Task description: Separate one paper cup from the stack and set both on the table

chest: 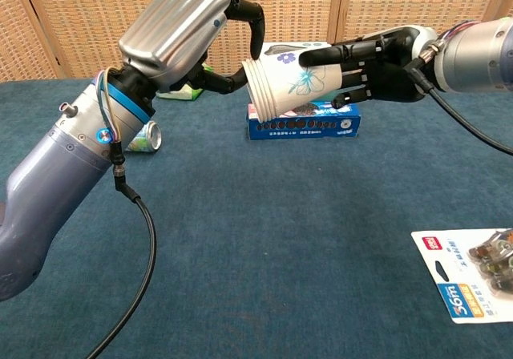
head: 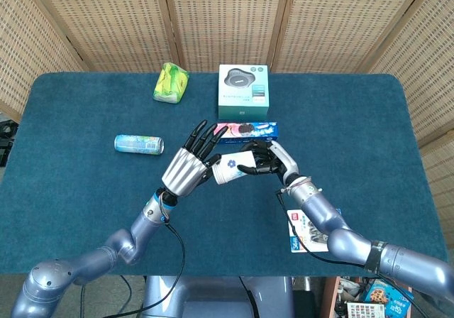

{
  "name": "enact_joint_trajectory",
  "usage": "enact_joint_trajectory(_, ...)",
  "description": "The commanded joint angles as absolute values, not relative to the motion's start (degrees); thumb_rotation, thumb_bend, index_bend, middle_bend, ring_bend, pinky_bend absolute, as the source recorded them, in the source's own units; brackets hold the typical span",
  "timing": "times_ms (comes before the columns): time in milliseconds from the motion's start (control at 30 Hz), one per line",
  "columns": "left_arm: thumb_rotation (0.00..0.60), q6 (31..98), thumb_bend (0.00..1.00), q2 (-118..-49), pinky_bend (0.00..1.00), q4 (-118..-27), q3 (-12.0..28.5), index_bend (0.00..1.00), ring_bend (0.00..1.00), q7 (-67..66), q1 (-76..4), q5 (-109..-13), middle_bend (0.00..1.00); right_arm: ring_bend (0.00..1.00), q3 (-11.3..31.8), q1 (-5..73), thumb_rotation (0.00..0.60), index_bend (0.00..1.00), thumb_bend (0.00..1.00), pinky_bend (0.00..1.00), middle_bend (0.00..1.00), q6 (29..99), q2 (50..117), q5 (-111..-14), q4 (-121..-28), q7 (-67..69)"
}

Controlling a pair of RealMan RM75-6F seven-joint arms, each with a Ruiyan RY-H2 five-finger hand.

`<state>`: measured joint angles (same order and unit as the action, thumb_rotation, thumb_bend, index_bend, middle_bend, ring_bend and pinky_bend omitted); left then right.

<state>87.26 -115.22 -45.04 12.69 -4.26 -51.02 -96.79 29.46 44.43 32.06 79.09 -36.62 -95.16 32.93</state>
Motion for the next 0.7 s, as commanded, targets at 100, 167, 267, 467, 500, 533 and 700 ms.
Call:
enact_joint_trajectory(100, 0.600, 87.4, 0.54, -115.0, 0.00, -45.5, 12.6, 0.72, 0.00, -4.6, -51.0, -96.5, 0.00, 0.53, 29.7, 44.2, 0.600, 0.55, 0.50, 0.68, 0.62, 32.0, 78.9, -36.9, -95.2, 33.3)
enact_joint_trajectory(167, 0.600, 87.7, 0.54, -114.8, 0.00, -45.7, 12.4, 0.72, 0.00, -4.5, -50.8, -96.4, 0.00, 0.53, 29.8, 44.0, 0.600, 0.55, 0.50, 0.68, 0.62, 32.1, 78.6, -37.1, -95.0, 33.5)
enact_joint_trajectory(267, 0.600, 88.6, 0.54, -114.2, 0.00, -45.9, 11.9, 0.72, 0.00, -4.3, -50.1, -96.5, 0.00, 0.53, 30.2, 43.8, 0.600, 0.55, 0.50, 0.68, 0.62, 32.3, 78.1, -37.2, -94.6, 33.6)
enact_joint_trajectory(467, 0.600, 91.5, 0.54, -112.2, 0.00, -46.3, 11.3, 0.72, 0.00, -3.0, -47.9, -96.4, 0.00, 0.53, 30.8, 43.1, 0.600, 0.55, 0.50, 0.68, 0.63, 32.2, 76.5, -37.1, -93.3, 34.1)
enact_joint_trajectory(500, 0.600, 91.9, 0.54, -111.8, 0.00, -46.3, 11.3, 0.72, 0.00, -2.7, -47.4, -96.3, 0.00, 0.53, 30.8, 42.9, 0.600, 0.55, 0.50, 0.68, 0.63, 32.2, 76.2, -37.1, -93.0, 34.2)
enact_joint_trajectory(533, 0.600, 92.1, 0.54, -111.6, 0.00, -46.3, 11.2, 0.72, 0.00, -2.6, -47.3, -96.3, 0.00, 0.53, 30.8, 42.9, 0.600, 0.55, 0.50, 0.68, 0.63, 32.1, 76.1, -37.1, -92.8, 34.2)
enact_joint_trajectory(700, 0.600, 93.5, 0.54, -109.2, 0.00, -46.1, 10.8, 0.72, 0.00, -1.4, -45.3, -95.8, 0.00, 0.53, 30.7, 42.0, 0.600, 0.55, 0.50, 0.68, 0.63, 31.5, 75.0, -37.6, -91.0, 34.7)
